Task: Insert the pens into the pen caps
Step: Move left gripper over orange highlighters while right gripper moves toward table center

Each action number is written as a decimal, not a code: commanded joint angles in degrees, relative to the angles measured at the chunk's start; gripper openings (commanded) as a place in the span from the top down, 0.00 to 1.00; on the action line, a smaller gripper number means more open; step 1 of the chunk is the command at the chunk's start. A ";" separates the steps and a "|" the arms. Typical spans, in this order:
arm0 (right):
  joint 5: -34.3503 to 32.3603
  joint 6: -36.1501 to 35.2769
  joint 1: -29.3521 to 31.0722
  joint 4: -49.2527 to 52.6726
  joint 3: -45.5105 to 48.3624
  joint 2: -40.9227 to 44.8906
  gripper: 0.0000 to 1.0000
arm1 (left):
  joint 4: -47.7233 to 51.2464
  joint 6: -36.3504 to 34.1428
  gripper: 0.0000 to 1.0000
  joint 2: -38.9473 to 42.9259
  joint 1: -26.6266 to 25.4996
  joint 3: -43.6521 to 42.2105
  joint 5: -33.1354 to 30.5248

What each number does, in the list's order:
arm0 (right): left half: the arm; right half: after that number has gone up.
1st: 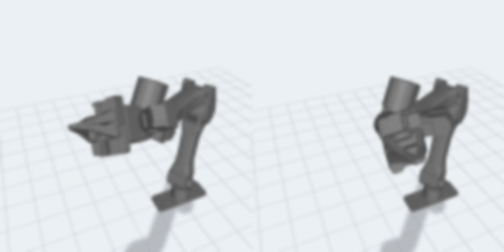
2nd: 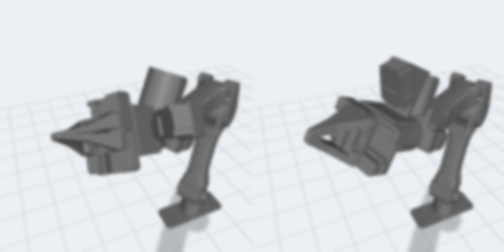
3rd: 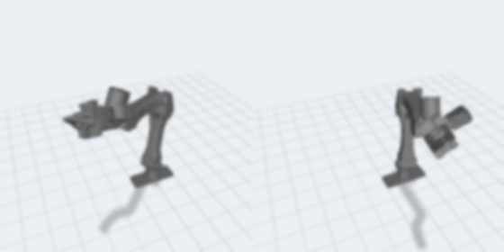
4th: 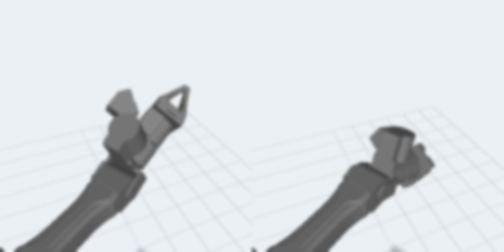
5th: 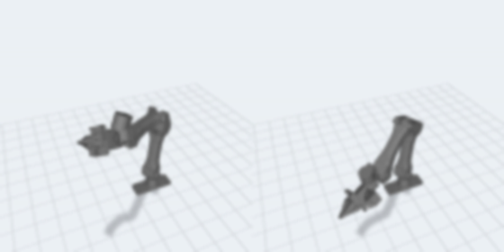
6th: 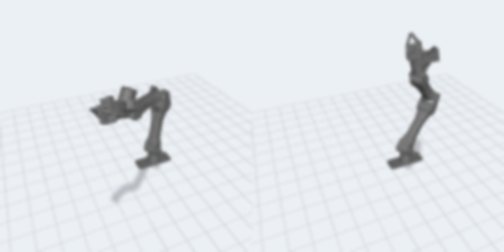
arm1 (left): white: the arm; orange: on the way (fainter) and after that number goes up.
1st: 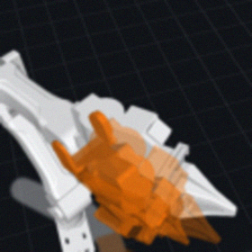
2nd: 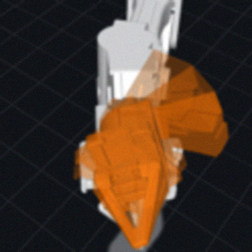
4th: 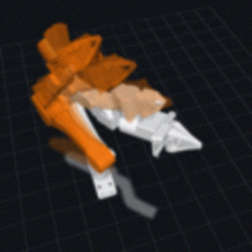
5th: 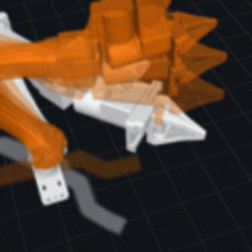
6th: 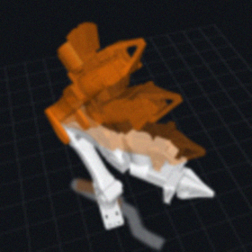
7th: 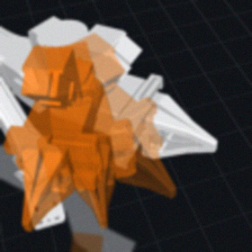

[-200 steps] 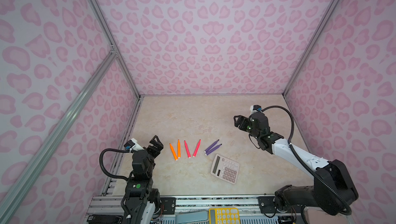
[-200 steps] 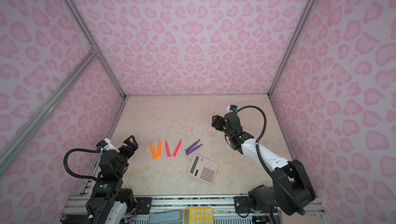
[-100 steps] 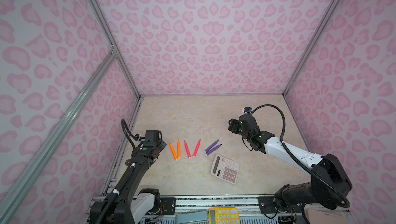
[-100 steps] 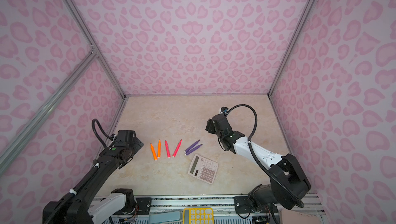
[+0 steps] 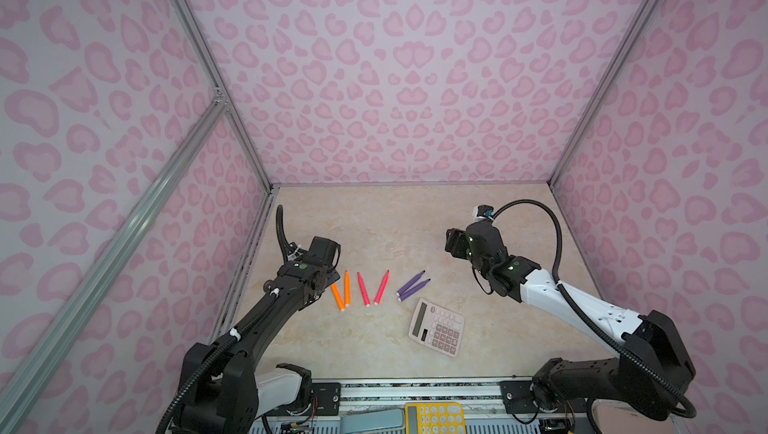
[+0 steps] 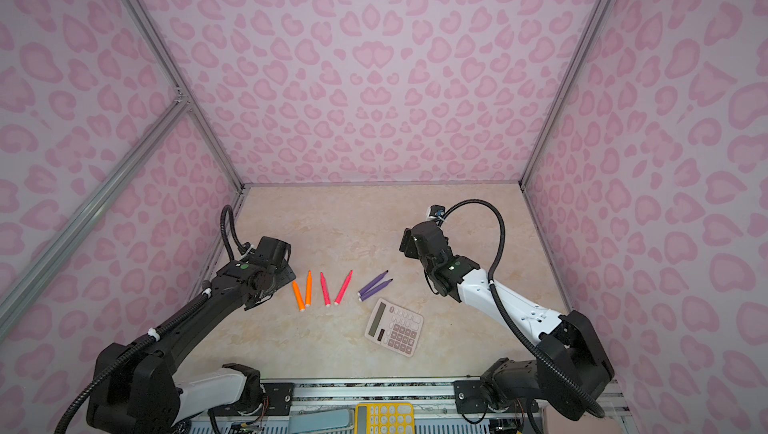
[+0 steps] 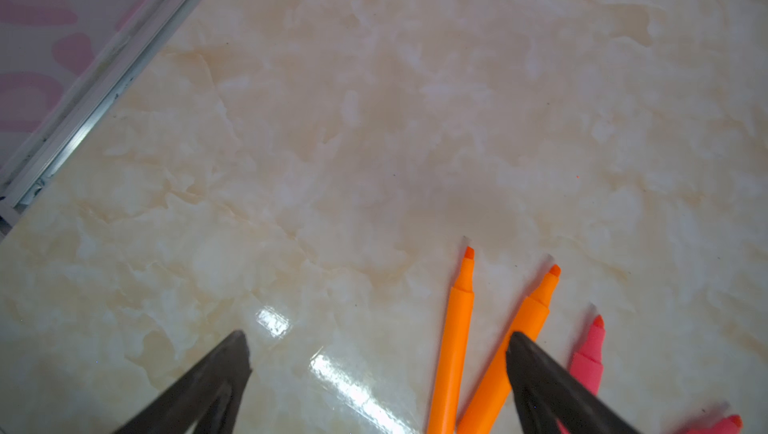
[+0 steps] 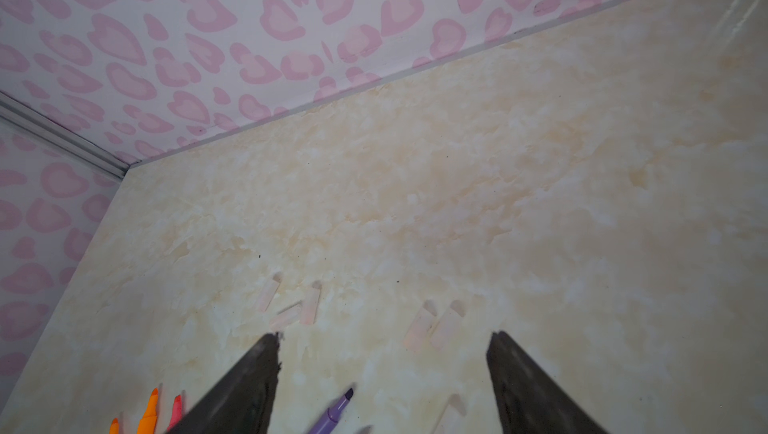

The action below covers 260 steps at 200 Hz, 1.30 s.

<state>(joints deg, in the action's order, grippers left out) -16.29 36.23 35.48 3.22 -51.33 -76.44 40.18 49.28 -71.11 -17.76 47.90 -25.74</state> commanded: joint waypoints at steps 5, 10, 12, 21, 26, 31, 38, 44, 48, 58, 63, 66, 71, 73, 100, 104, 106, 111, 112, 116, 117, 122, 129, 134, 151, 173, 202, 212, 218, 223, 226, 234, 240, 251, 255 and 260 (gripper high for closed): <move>-2.04 -0.49 0.06 1.12 0.44 0.81 0.20 | 3.83 0.06 0.02 -0.52 -5.35 3.81 -6.74; -1.92 -0.66 0.11 1.74 0.36 1.09 0.20 | 3.81 0.36 0.02 -0.59 -6.11 3.72 -7.19; -1.91 -0.60 0.04 1.99 0.31 1.27 0.20 | 3.71 0.42 0.02 -0.60 -6.49 3.70 -7.21; -2.15 -0.63 0.07 1.94 0.96 2.00 0.20 | 2.78 -0.21 0.02 -1.26 -7.41 3.21 -6.85; -2.37 -0.63 0.12 1.58 1.36 2.46 0.20 | 2.62 -0.68 0.02 -1.95 -7.71 3.17 -6.47; -2.55 -0.53 0.14 1.04 1.92 2.92 0.20 | 2.91 -0.89 0.02 -2.93 -7.81 3.29 -6.35; -2.61 -0.44 0.20 0.24 2.69 3.67 0.20 | 4.33 -0.20 0.02 -4.38 -7.82 3.93 -6.87; -2.39 -0.42 0.20 -0.51 3.24 4.28 0.20 | 5.50 0.54 0.02 -5.68 -7.82 4.35 -7.53; -2.19 -0.44 0.20 -0.85 3.51 4.59 0.20 | 6.00 1.06 0.02 -6.39 -7.84 4.46 -7.72; -2.07 -0.55 0.20 -1.24 3.86 5.28 0.19 | 6.34 2.04 0.02 -8.01 -7.84 4.32 -6.90; -2.07 -0.73 0.20 -1.13 3.79 5.47 0.19 | 6.52 2.65 0.02 -8.91 -7.82 4.39 -6.13; -2.07 -0.77 0.20 -1.00 3.59 5.60 0.19 | 6.58 3.06 0.02 -9.56 -7.82 4.41 -5.61; -2.07 -0.92 0.20 -0.59 3.33 5.77 0.19 | 6.66 4.04 0.02 -10.43 -7.86 4.25 -4.96; -2.07 -0.97 0.15 -0.48 3.25 5.78 0.19 | 6.66 4.48 0.02 -10.73 -7.89 4.16 -4.77; -1.64 -1.86 0.26 0.83 1.51 5.80 0.19 | 3.76 10.93 0.02 -10.63 -9.99 -1.94 -5.69; -1.64 -1.92 0.28 0.86 1.32 5.74 0.18 | 3.49 11.88 0.02 -10.29 -10.24 -3.29 -5.77; -1.64 -2.01 0.31 0.83 1.28 5.75 0.18 | 3.38 12.37 0.02 -10.08 -10.38 -3.94 -5.69; -1.55 -2.00 0.37 0.89 1.09 5.55 0.18 | 2.74 13.09 0.02 -9.53 -10.43 -5.56 -5.02; -1.51 -1.98 0.33 0.90 1.07 5.54 0.18 | 2.55 13.19 0.02 -9.42 -10.44 -5.81 -4.85; -1.40 -1.90 0.34 1.12 0.98 5.38 0.18 | 1.63 13.32 0.02 -8.79 -10.80 -7.09 -4.14; -1.38 -1.88 0.32 1.19 0.93 5.36 0.18 | 1.33 13.31 0.02 -8.70 -10.89 -7.37 -3.96; -1.08 -1.70 0.37 1.38 0.86 5.32 0.19 | -0.37 13.02 0.02 -7.89 -11.70 -8.75 -3.04; -0.47 -1.36 0.37 1.32 1.03 5.32 0.19 | -2.66 12.42 0.02 -6.66 -12.73 -10.40 -1.70; 0.41 -1.12 0.32 0.97 1.28 5.31 0.19 | -4.32 12.26 0.02 -5.82 -13.35 -11.34 -0.71; 1.74 -1.19 0.83 -0.32 2.35 5.67 0.19 | -9.87 10.95 0.01 -3.54 -14.76 -13.41 1.19; 1.50 -1.30 1.90 0.25 2.74 6.67 0.19 | -10.95 11.17 0.03 -1.92 -14.85 -12.67 1.20; 0.09 -2.26 3.05 -0.85 4.50 9.09 0.18 | -10.12 13.30 0.01 0.63 -14.85 -12.12 -3.04; -0.54 -2.61 3.12 -0.90 4.71 9.71 0.17 | -8.78 14.47 0.02 1.80 -14.85 -11.69 -4.45; -0.99 -3.00 3.15 -0.84 4.73 9.99 0.17 | -8.47 15.00 0.02 2.82 -14.85 -11.72 -5.11; -1.21 -3.18 3.12 -0.72 4.60 10.09 0.16 | -8.45 15.25 0.01 3.87 -14.85 -11.80 -5.55; -1.46 -3.26 3.10 -0.69 4.57 10.09 0.16 | -8.46 15.42 0.01 4.48 -14.85 -11.86 -6.00; -1.72 -3.46 3.14 -0.68 4.44 10.09 0.16 | -8.75 16.15 0.01 6.22 -14.82 -12.48 -7.49; -1.72 -3.60 3.10 -0.83 4.39 10.11 0.16 | -8.84 17.66 0.04 7.54 -14.80 -13.10 -9.35; -1.64 -3.98 3.10 -1.38 4.55 9.84 0.15 | -9.41 22.11 0.04 10.30 -15.19 -15.73 -12.79; -1.64 -3.97 3.12 -1.59 4.60 9.70 0.15 | -10.17 22.14 0.04 11.49 -15.14 -16.76 -12.73; -1.74 -4.11 3.18 -1.99 4.79 9.48 0.15 | -10.40 21.63 0.04 12.81 -14.97 -17.57 -12.21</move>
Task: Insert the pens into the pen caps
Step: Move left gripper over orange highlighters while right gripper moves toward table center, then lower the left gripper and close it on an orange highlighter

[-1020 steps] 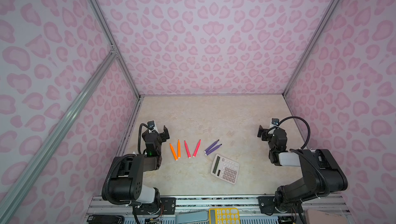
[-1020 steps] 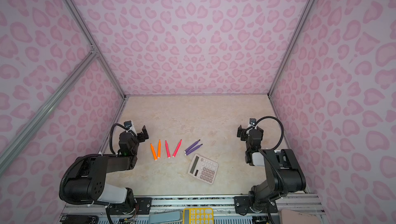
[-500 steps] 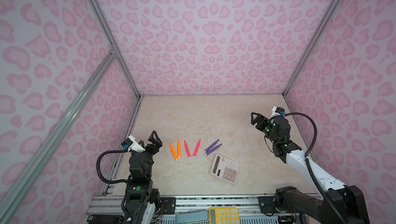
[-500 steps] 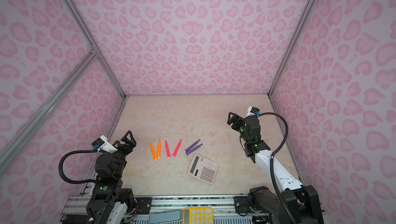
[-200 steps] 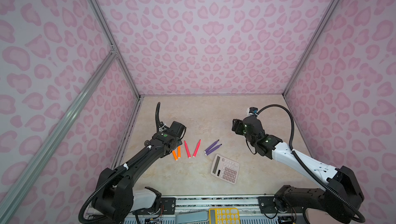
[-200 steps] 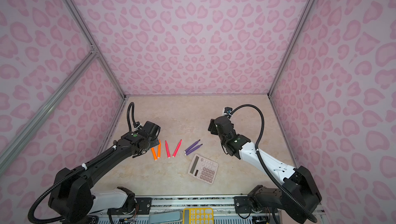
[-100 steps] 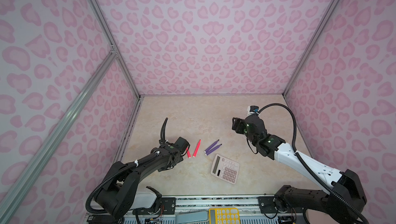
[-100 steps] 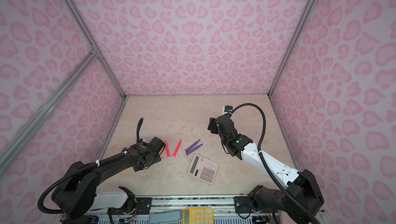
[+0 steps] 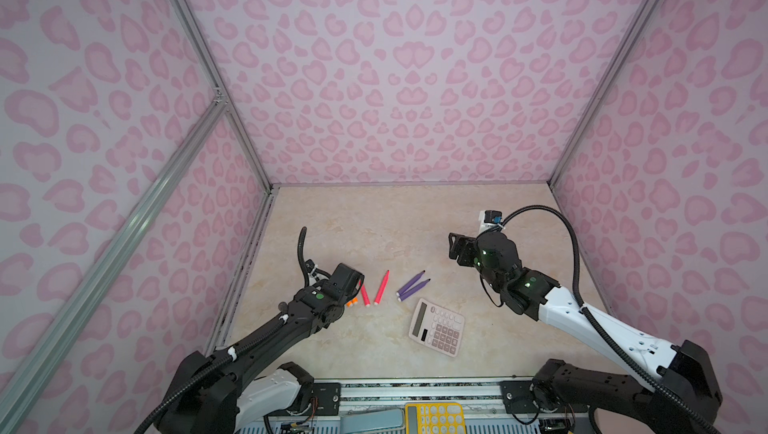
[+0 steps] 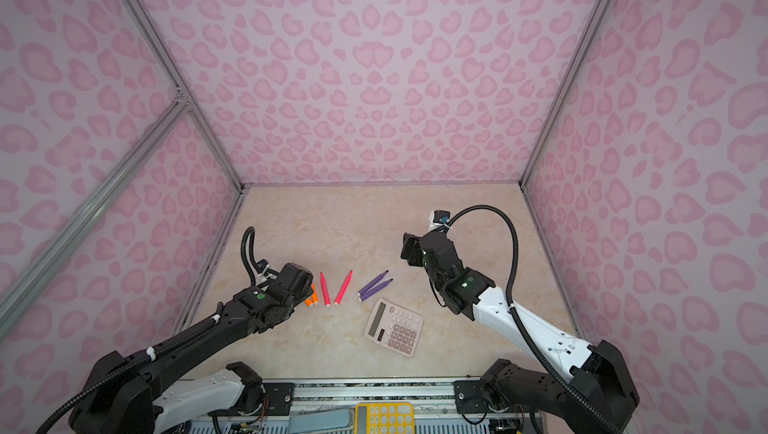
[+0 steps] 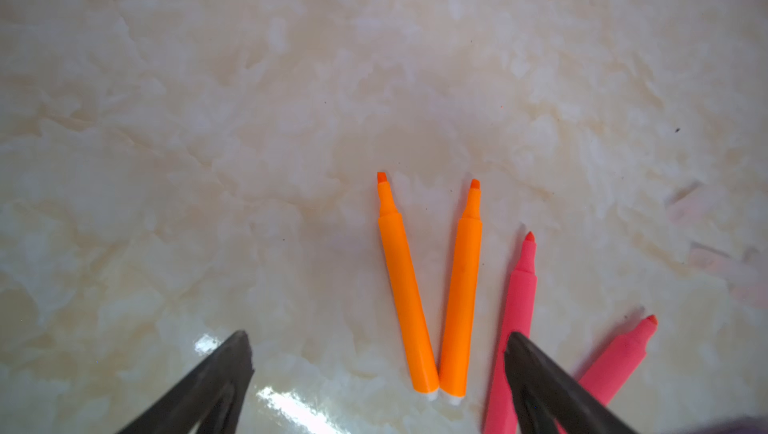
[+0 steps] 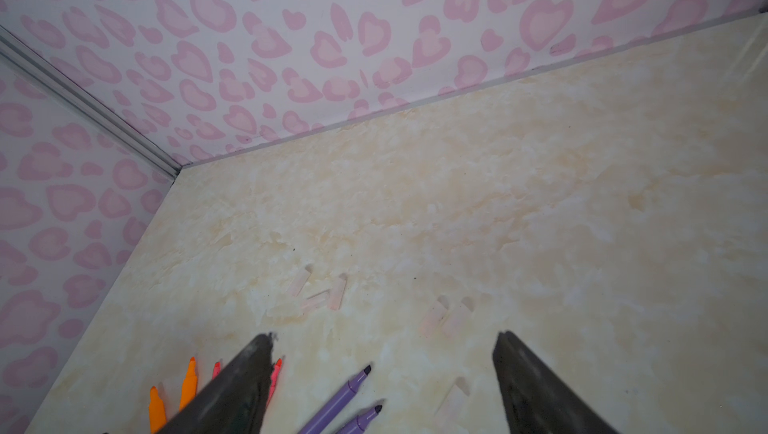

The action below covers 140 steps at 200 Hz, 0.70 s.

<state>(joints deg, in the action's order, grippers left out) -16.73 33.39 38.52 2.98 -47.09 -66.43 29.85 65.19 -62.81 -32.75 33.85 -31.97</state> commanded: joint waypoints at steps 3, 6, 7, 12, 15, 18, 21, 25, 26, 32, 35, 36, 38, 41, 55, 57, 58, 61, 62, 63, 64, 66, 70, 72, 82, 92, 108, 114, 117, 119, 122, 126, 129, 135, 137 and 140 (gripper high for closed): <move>-1.29 -1.29 0.07 -2.08 0.72 -0.67 0.15 | -0.22 4.57 0.04 5.28 0.25 -3.82 -5.15; -1.37 -1.33 0.11 -2.39 0.83 -0.75 0.15 | -0.57 2.36 0.04 6.01 0.31 -4.01 -4.16; -1.37 -1.36 0.08 -2.51 0.89 -0.78 0.15 | -0.75 1.72 0.04 6.20 0.32 -4.07 -3.81; -1.44 -1.55 0.07 -3.04 1.23 -0.96 0.15 | -1.09 -0.62 0.02 7.07 0.37 -4.26 -2.57; -1.46 -1.75 0.03 -3.34 1.41 -1.12 0.15 | -1.03 -1.30 0.02 7.46 0.41 -4.35 -1.99; -1.53 -1.83 0.08 -3.65 1.50 -1.34 0.15 | -0.75 -1.49 0.02 7.83 0.45 -4.32 -1.62; -1.61 -1.95 0.07 -3.85 1.61 -1.40 0.15 | -0.49 -1.75 0.02 8.26 0.56 -4.33 -1.51; -1.76 -1.97 0.06 -3.97 1.53 -1.61 0.14 | -0.12 -2.14 0.02 8.68 0.67 -4.29 -1.48; -1.79 -2.04 0.06 -3.96 1.50 -1.69 0.14 | -0.04 -2.15 0.02 8.80 0.67 -4.26 -1.46; -1.90 -2.16 0.06 -3.91 1.22 -2.13 0.14 | 0.25 -2.21 0.02 9.40 0.72 -4.42 -1.43; -1.90 -2.18 0.03 -3.80 0.91 -2.36 0.14 | 0.57 -2.20 0.02 9.66 0.80 -4.41 -1.50; -1.90 -2.18 0.03 -3.80 0.91 -2.36 0.14 | 0.65 -2.23 0.02 9.78 0.78 -4.45 -1.51; -1.97 -2.23 -0.01 -3.78 0.67 -2.55 0.14 | 0.72 -2.16 0.03 10.04 0.83 -4.47 -1.58; -1.94 -2.34 0.00 -3.61 0.35 -2.71 0.14 | 0.77 -2.26 0.04 10.27 0.85 -4.56 -1.61; -1.99 -2.25 0.01 -3.05 -0.68 -3.96 0.14 | -0.07 -2.97 0.01 11.23 0.83 -5.08 -1.27; -1.95 -2.27 0.03 -3.07 -0.71 -4.16 0.14 | -0.10 -2.94 0.00 11.22 0.84 -5.19 -1.20; -1.92 -2.23 0.04 -3.02 -0.76 -4.24 0.14 | -0.16 -2.91 0.00 11.22 0.89 -5.15 -1.14; -1.78 -2.21 -0.02 -3.07 -0.81 -4.49 0.14 | -0.26 -2.74 0.02 11.15 0.85 -5.22 -0.97; -1.71 -2.20 -0.02 -3.02 -0.86 -4.58 0.14 | -0.29 -2.67 0.03 11.09 0.85 -5.21 -0.85; -1.67 -2.19 0.02 -3.05 -0.88 -4.63 0.14 | -0.35 -2.64 0.04 11.07 0.85 -5.20 -0.75; -1.61 -2.19 0.00 -3.02 -0.89 -4.69 0.14 | -0.37 -2.63 0.04 10.96 0.85 -5.24 -0.65; -1.52 -2.25 0.00 -2.99 -0.96 -4.85 0.14 | -0.51 -2.55 0.04 10.84 0.85 -5.20 -0.42; -1.34 -2.20 0.11 -2.91 -0.97 -5.10 0.14 | -0.78 -2.49 0.06 10.22 0.85 -5.18 0.01; -1.26 -2.12 0.05 -2.85 -0.98 -5.24 0.14 | -0.76 -2.45 0.06 9.87 0.85 -5.19 0.23; -0.94 -2.11 0.09 -2.64 -0.92 -5.70 0.14 | -0.73 -1.82 0.06 7.73 0.89 -4.55 0.45; -1.08 -2.05 0.05 -2.54 -0.85 -6.10 0.14 | -0.81 -0.96 0.07 5.09 0.85 -3.78 0.21; -0.87 -1.99 0.04 -3.01 -0.39 -6.49 0.14 | -0.69 0.48 0.13 0.13 0.85 -2.38 -0.29; -0.70 -1.86 0.11 -3.27 -0.31 -6.65 0.14 | -0.84 0.81 0.13 -1.47 0.86 -1.80 -0.03; -0.61 -1.76 0.07 -3.29 -0.22 -6.75 0.14 | -1.06 0.84 0.13 -2.25 0.85 -1.55 0.24; -0.52 -1.73 0.02 -3.39 -0.13 -6.77 0.14 | -1.31 0.82 0.13 -2.79 0.85 -1.43 0.32; -0.36 -1.62 0.07 -3.42 -0.11 -6.89 0.14 | -1.59 0.95 0.13 -3.44 0.85 -1.24 0.52; -0.12 -1.61 0.08 -3.54 -0.11 -7.02 0.14 | -1.71 1.06 0.13 -4.32 0.85 -0.99 0.72; 0.15 -1.65 0.02 -3.60 -0.10 -7.29 0.14 | -1.85 1.25 0.13 -5.04 0.89 -0.83 0.89; 0.48 -1.68 0.08 -3.70 -0.21 -7.51 0.14 | -2.16 1.61 0.12 -6.12 0.86 -0.58 1.28; 0.54 -1.66 0.13 -3.62 -0.24 -7.60 0.14 | -2.18 1.72 0.13 -6.48 0.87 -0.55 1.36; 0.63 -1.66 0.07 -3.54 -0.34 -7.79 0.14 | -2.33 1.98 0.12 -6.98 0.86 -0.34 1.45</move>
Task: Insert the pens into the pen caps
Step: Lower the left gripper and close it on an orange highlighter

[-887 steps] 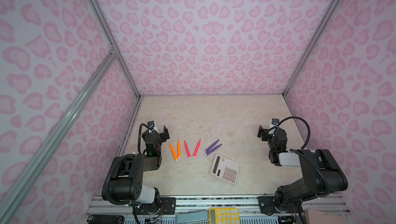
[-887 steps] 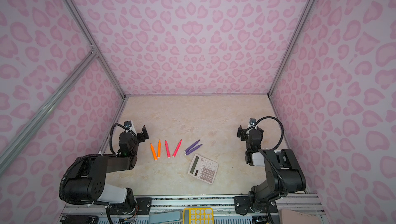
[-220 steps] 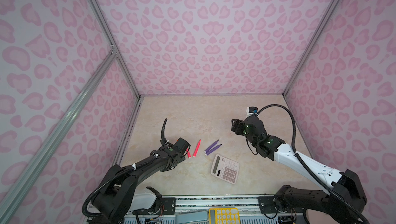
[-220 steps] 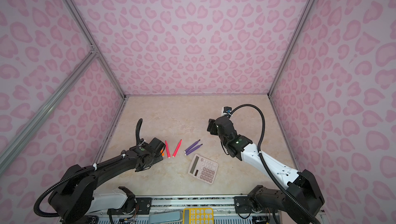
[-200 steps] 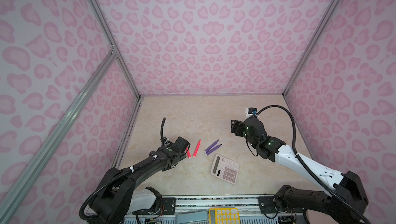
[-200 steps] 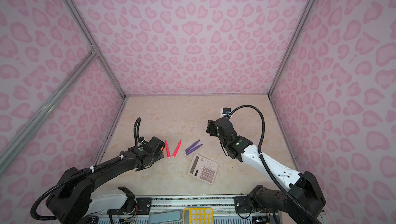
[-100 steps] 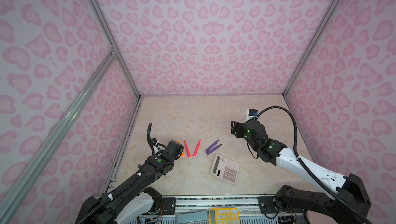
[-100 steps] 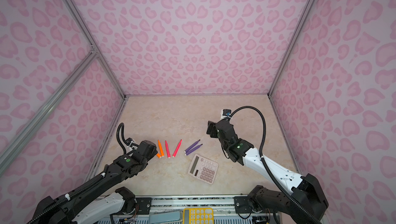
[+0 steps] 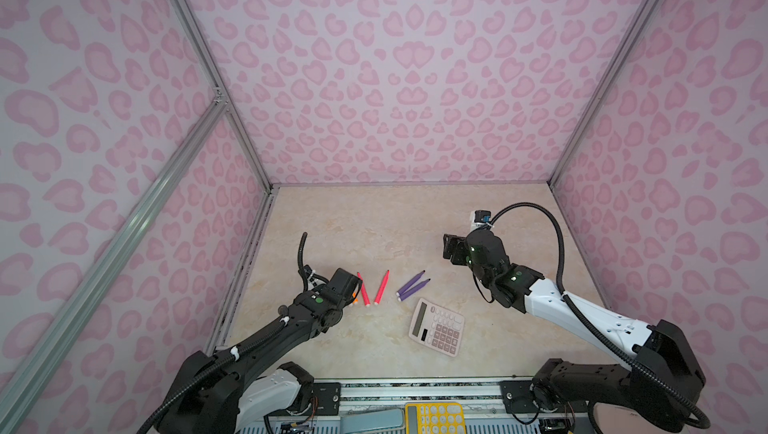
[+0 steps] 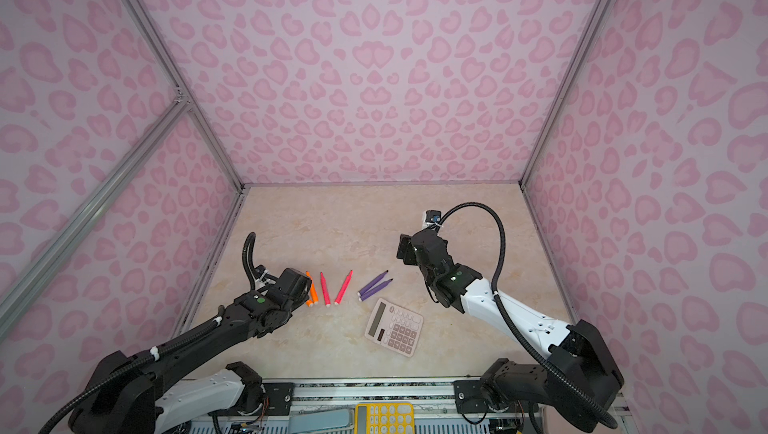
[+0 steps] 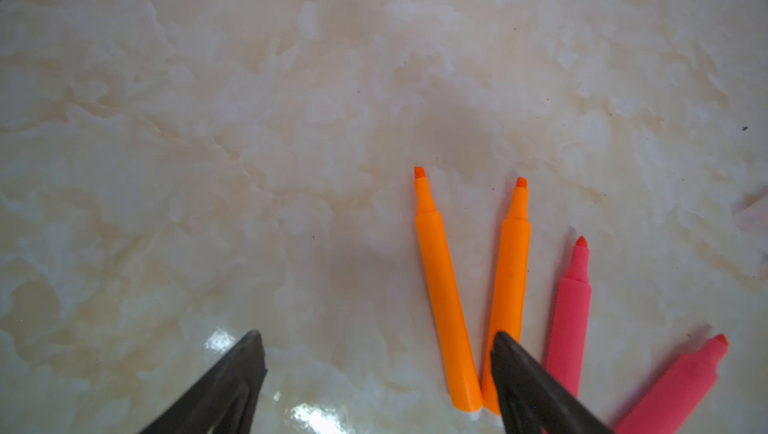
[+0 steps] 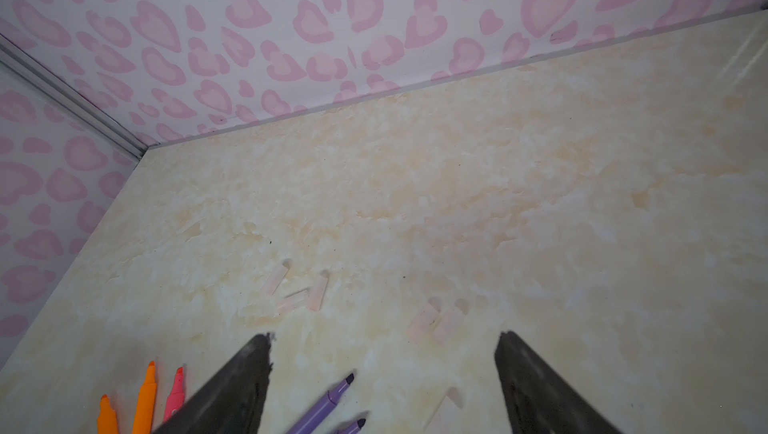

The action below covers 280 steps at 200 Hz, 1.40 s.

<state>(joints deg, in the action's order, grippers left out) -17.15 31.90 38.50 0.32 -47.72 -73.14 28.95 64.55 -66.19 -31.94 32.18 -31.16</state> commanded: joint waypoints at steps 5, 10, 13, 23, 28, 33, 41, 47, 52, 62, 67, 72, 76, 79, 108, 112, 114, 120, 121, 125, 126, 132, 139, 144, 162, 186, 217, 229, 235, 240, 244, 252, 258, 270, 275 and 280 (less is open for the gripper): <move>1.19 -0.11 0.09 -0.70 0.11 -1.40 0.15 | -1.59 3.13 0.12 -4.26 0.11 1.39 0.74; 1.29 -0.15 0.14 -0.46 -0.17 -1.60 0.15 | -2.13 3.34 0.12 -4.72 0.13 1.44 0.91; 1.41 -0.21 0.17 -0.36 -0.30 -1.85 0.15 | -2.48 3.32 0.13 -4.94 0.13 1.35 1.04; 1.63 -0.33 0.25 -0.48 -0.43 -2.30 0.15 | -3.29 3.41 0.13 -5.68 0.12 1.42 1.35; 1.68 -0.35 0.26 -0.49 -0.63 -2.63 0.15 | -3.52 3.43 0.13 -6.08 0.13 1.68 1.36; 1.76 -0.40 0.26 -0.50 -0.77 -2.91 0.15 | -3.63 3.48 0.13 -6.49 0.12 1.93 1.44; 1.92 -0.51 0.30 -0.47 -1.09 -3.37 0.15 | -3.81 3.49 0.14 -7.54 0.21 2.43 1.62; 1.94 -0.48 0.32 -0.28 -1.28 -3.59 0.16 | -3.90 3.47 0.14 -8.36 0.28 2.94 1.76; 1.86 -0.51 0.33 -0.10 -1.57 -3.81 0.16 | -3.86 3.40 0.14 -8.98 0.37 3.39 1.96; 1.72 -0.50 0.34 0.44 -1.83 -3.93 0.16 | -3.94 3.50 0.14 -10.43 0.56 4.17 2.36; 1.61 -0.46 0.36 0.56 -1.87 -3.97 0.16 | -3.94 3.50 0.15 -11.11 0.73 4.39 2.54; 1.59 -0.44 0.30 0.60 -1.85 -3.99 0.16 | -3.92 3.48 0.15 -11.74 0.84 4.74 2.67; 1.63 -0.42 0.32 0.57 -1.78 -4.01 0.16 | -4.03 3.50 0.16 -12.30 0.96 4.85 2.87; 1.65 -0.39 0.34 0.56 -1.83 -4.02 0.16 | -4.13 3.41 0.16 -12.68 0.93 4.99 2.98; 1.77 -0.22 0.37 0.52 -1.58 -4.34 0.16 | -4.78 3.76 0.23 -16.24 1.36 5.69 3.78; 1.77 -0.26 0.35 0.52 -1.74 -4.35 0.16 | -4.78 3.97 0.23 -16.60 1.35 5.70 3.74; 1.77 -0.26 0.35 0.55 -1.71 -4.37 0.16 | -4.69 4.10 0.23 -16.77 1.36 5.70 3.76; 1.77 -0.22 0.35 0.56 -1.71 -4.42 0.16 | -4.80 4.40 0.23 -17.15 1.36 5.57 3.74; 1.77 -0.24 0.35 0.56 -1.74 -4.44 0.16 | -4.84 4.42 0.23 -17.14 1.36 5.59 3.74; 1.77 -0.26 0.35 0.63 -1.77 -4.48 0.16 | -4.82 4.53 0.23 -17.35 1.34 5.56 3.76; 1.77 -0.26 0.35 0.64 -1.87 -4.48 0.16 | -4.80 4.57 0.23 -17.37 1.35 5.54 3.75; 1.77 -0.26 0.35 0.73 -1.95 -4.55 0.16 | -4.96 4.90 0.23 -17.67 1.36 5.47 3.74; 1.94 -0.20 0.35 0.65 -1.93 -4.55 0.16 | -5.06 5.21 0.25 -17.88 1.36 5.27 3.79; 1.94 -0.14 0.34 0.64 -1.93 -4.55 0.16 | -5.36 5.23 0.27 -18.14 1.36 5.20 3.75; 2.12 -0.06 0.30 0.65 -2.02 -4.70 0.16 | -5.47 5.18 0.33 -19.31 1.36 5.68 3.98; 1.86 0.14 0.44 1.07 -2.36 -4.70 0.16 | -4.96 5.14 0.41 -20.63 1.39 6.61 4.17; 2.07 0.17 0.43 1.05 -2.52 -4.55 0.16 | -4.69 5.27 0.44 -21.51 1.35 6.99 4.01; 2.12 0.18 0.51 1.24 -2.55 -4.46 0.16 | -4.64 5.36 0.46 -21.84 1.41 7.08 4.03; 2.12 0.11 0.53 1.26 -2.55 -4.46 0.16 | -4.56 5.42 0.47 -22.02 1.44 7.13 4.00; 2.12 0.07 0.58 1.26 -2.57 -4.37 0.16 | -4.41 5.49 0.48 -22.03 1.45 7.20 3.92; 2.04 0.09 0.53 1.26 -2.55 -4.36 0.16 | -4.38 5.49 0.49 -22.14 1.45 7.21 3.91; 2.01 0.06 0.53 1.25 -2.57 -4.33 0.16 | -4.42 5.50 0.51 -22.23 1.45 7.31 3.99; 1.94 0.01 0.55 1.25 -2.58 -4.26 0.16 | -4.41 5.53 0.52 -22.34 1.45 7.40 4.11; 1.99 -0.04 0.48 1.27 -2.55 -4.28 0.16 | -4.29 5.33 0.56 -22.65 1.45 7.67 4.12; 2.03 -0.01 0.52 1.27 -2.63 -4.29 0.16 | -4.34 5.37 0.58 -22.80 1.45 7.74 4.09; 2.03 -0.07 0.52 1.19 -2.64 -4.37 0.16 | -4.33 5.32 0.60 -22.88 1.45 7.86 4.09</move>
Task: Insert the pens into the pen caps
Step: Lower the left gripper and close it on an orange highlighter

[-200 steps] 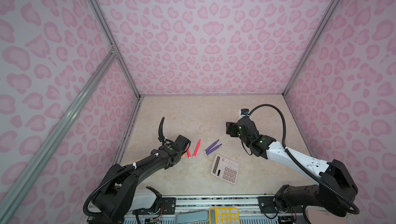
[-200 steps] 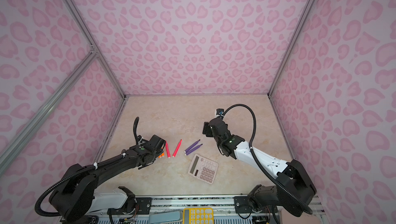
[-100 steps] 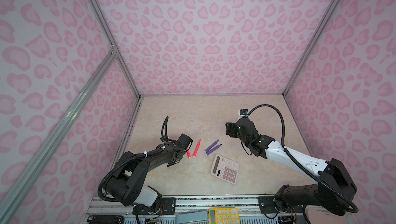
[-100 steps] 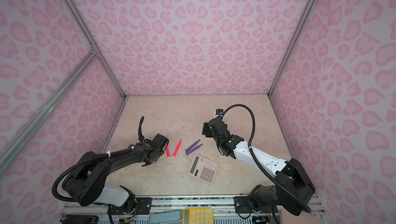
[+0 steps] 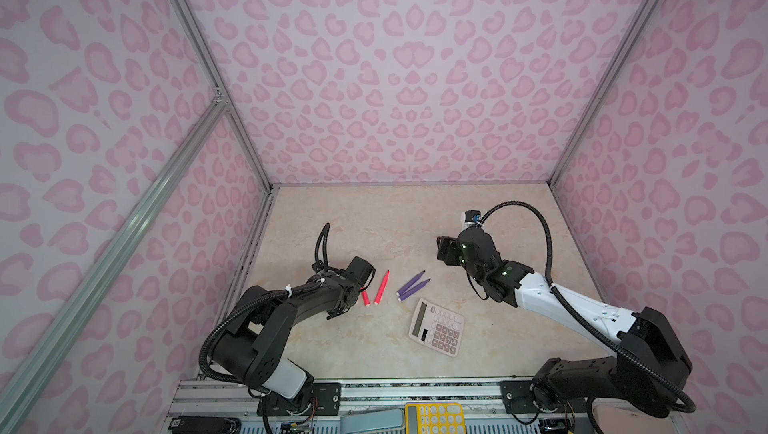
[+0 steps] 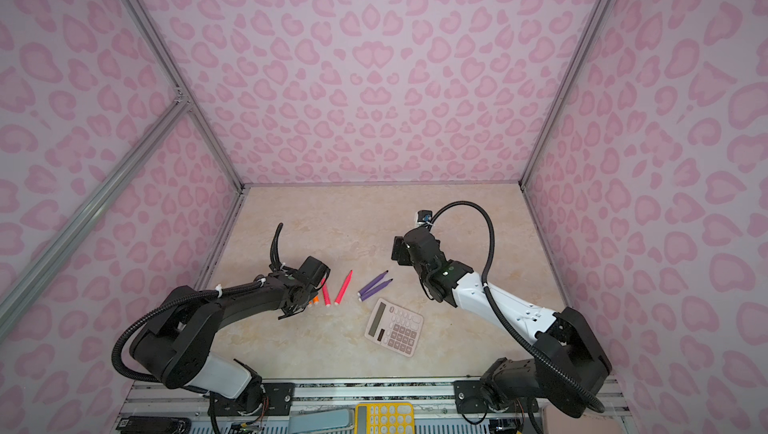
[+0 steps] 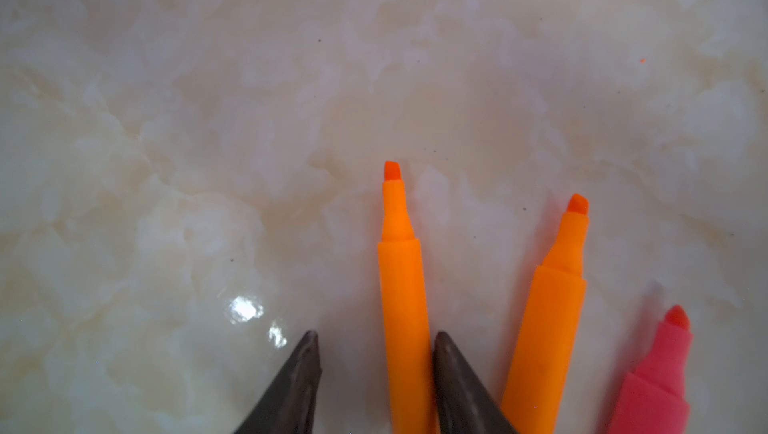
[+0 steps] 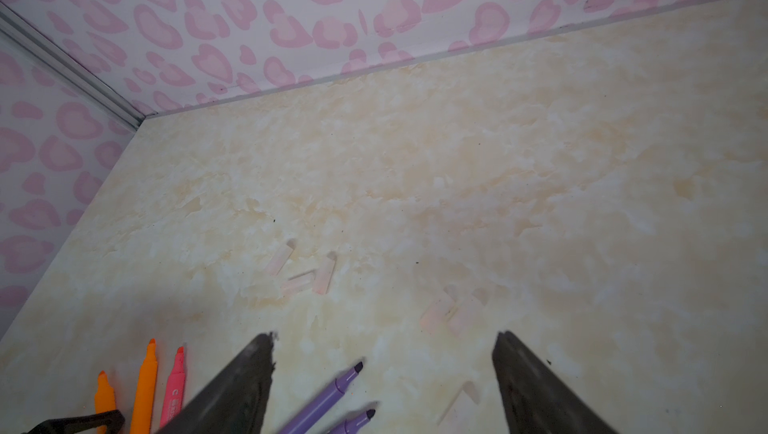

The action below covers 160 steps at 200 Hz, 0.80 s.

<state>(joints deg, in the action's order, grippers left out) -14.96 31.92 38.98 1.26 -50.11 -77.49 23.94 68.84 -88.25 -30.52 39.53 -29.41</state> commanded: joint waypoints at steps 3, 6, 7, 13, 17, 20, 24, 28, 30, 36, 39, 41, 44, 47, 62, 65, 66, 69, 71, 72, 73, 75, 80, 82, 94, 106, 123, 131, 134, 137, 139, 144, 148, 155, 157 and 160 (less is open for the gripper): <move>-0.14 -0.07 0.09 0.32 -0.28 0.04 0.16 | 0.67 1.03 0.61 -0.88 0.03 0.55 2.34; -0.15 -0.02 0.05 0.32 -0.30 0.00 0.16 | 0.68 1.08 0.62 -1.02 0.03 0.59 2.38; -0.16 -0.02 0.04 0.32 -0.28 -0.01 0.16 | 0.71 1.06 0.62 -1.03 0.03 0.57 2.36; -0.16 -0.02 0.05 0.33 -0.34 -0.04 0.16 | 0.71 1.10 0.65 -1.16 -0.02 0.58 2.29; -0.13 -0.06 0.06 0.33 -0.41 -0.12 0.16 | 0.76 1.04 0.68 -1.23 0.02 0.69 2.27; -0.15 -0.06 0.04 0.33 -0.38 -0.09 0.16 | 0.74 1.04 0.69 -1.34 0.01 0.68 2.32; -0.16 -0.09 0.12 0.33 -0.41 -0.09 0.16 | 0.72 1.05 0.70 -1.37 0.02 0.77 2.31; -0.16 -0.07 0.09 0.33 -0.41 -0.11 0.16 | 0.68 0.95 0.71 -1.40 0.01 0.75 2.34; -0.16 -0.10 0.05 0.28 -0.47 -0.16 0.16 | 0.67 0.95 0.71 -1.47 0.02 0.84 2.34; -0.16 -0.09 0.06 0.32 -0.40 -0.20 0.16 | 0.67 0.90 0.72 -1.66 0.06 0.97 2.34; -0.16 -0.04 0.04 0.31 -0.37 -0.19 0.16 | 0.69 0.86 0.72 -1.71 0.11 0.99 2.35; -0.16 -0.04 0.04 0.32 -0.37 -0.18 0.16 | 0.67 0.86 0.72 -1.72 0.09 0.97 2.34; -0.16 -0.02 0.06 0.33 -0.41 -0.20 0.16 | 0.68 0.86 0.72 -1.75 0.11 1.03 2.34; -0.11 -0.02 0.05 0.33 -0.40 -0.20 0.16 | 0.67 0.80 0.72 -1.83 0.11 1.04 2.34; -0.16 0.01 0.04 0.24 -0.27 -0.24 0.16 | 0.67 0.71 0.75 -1.85 0.09 1.01 2.36; -0.08 0.05 0.04 0.24 -0.18 -0.28 0.16 | 0.67 0.64 0.75 -1.85 0.15 0.98 2.38; -0.07 0.06 0.04 0.24 -0.17 -0.24 0.16 | 0.62 0.62 0.75 -1.85 0.18 0.99 2.41; -0.07 0.03 0.05 0.20 -0.17 -0.28 0.16 | 0.59 0.55 0.76 -1.84 0.20 0.98 2.43; -0.09 0.01 0.04 0.23 -0.21 -0.24 0.16 | 0.58 0.52 0.76 -1.88 0.20 0.99 2.45; -0.08 0.00 0.04 0.23 -0.19 -0.27 0.16 | 0.62 0.51 0.76 -1.86 0.20 0.99 2.44; -0.07 -0.01 0.09 0.19 -0.18 -0.28 0.16 | 0.64 0.51 0.76 -1.85 0.20 0.99 2.43; -0.07 0.03 0.10 0.14 -0.17 -0.29 0.16 | 0.59 0.46 0.77 -1.80 0.20 0.99 2.43; 0.01 0.10 0.05 0.14 -0.17 -0.37 0.16 | 0.54 0.38 0.78 -1.83 0.20 0.90 2.51; -0.03 0.10 0.07 0.10 -0.17 -0.35 0.16 | 0.44 0.37 0.78 -1.77 0.20 0.90 2.51; 0.11 0.14 0.04 0.06 -0.15 -0.33 0.16 | 0.15 -0.11 0.83 -1.50 0.29 0.74 2.51; 0.20 0.12 0.06 0.04 -0.08 -0.37 0.16 | 0.16 -0.47 0.86 -1.11 0.37 0.71 2.55; 0.35 0.32 0.10 -0.03 0.09 -0.29 0.16 | 0.13 -1.40 0.93 0.09 0.55 0.71 2.35; 0.35 0.30 0.05 -0.16 0.25 -0.20 0.16 | 0.28 -1.85 0.94 0.88 0.62 0.65 2.34; 0.39 0.36 0.06 -0.24 0.25 -0.18 0.16 | 0.31 -2.01 0.95 1.29 0.64 0.62 2.29; 0.45 0.39 0.10 -0.29 0.34 -0.20 0.16 | 0.36 -2.14 0.96 1.62 0.71 0.61 2.26; 0.46 0.41 0.08 -0.31 0.31 -0.11 0.16 | 0.39 -2.26 0.97 1.88 0.72 0.61 2.25; 0.48 0.42 0.09 -0.38 0.44 -0.05 0.16 | 0.42 -2.48 0.97 2.52 0.77 0.51 2.17; 0.54 0.40 0.05 -0.38 0.47 -0.03 0.16 | 0.51 -2.57 0.97 3.12 0.80 0.38 2.12; 0.55 0.38 0.05 -0.46 0.58 0.14 0.16 | 0.66 -2.97 0.97 4.11 0.90 0.19 2.02; 0.55 0.37 0.04 -0.44 0.61 0.15 0.16 | 0.71 -3.09 0.97 4.39 0.90 0.13 1.99; 0.55 0.41 0.09 -0.53 0.59 0.29 0.16 | 0.71 -3.24 0.97 4.78 0.95 0.07 1.92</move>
<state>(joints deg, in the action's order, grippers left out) -14.55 31.97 39.00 1.37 -50.11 -77.49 23.94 67.07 -86.54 -29.98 40.12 -27.53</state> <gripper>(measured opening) 0.841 0.122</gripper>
